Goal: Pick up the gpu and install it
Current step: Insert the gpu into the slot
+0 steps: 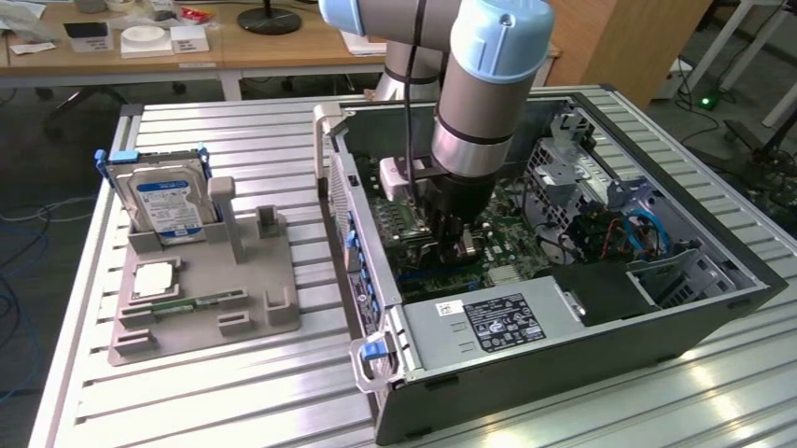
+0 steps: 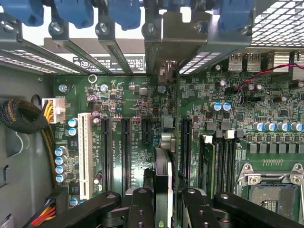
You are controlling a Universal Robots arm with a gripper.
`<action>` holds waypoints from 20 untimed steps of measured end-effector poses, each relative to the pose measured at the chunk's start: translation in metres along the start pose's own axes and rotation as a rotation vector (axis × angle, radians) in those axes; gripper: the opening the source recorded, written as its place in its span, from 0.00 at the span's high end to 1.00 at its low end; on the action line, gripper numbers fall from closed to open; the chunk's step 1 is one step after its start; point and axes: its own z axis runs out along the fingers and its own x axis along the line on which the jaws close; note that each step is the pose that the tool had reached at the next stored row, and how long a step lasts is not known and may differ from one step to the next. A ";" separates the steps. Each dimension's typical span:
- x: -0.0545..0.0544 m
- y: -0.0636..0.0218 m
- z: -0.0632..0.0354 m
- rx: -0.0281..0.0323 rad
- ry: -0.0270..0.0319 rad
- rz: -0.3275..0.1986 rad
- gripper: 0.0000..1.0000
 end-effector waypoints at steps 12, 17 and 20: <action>0.001 0.0105 0.0048 0.0049 -0.0014 -0.006 0.73; 0.000 0.0114 0.0062 0.0018 -0.0061 -0.005 0.72; 0.000 0.0110 0.0054 0.0003 -0.0053 -0.006 0.66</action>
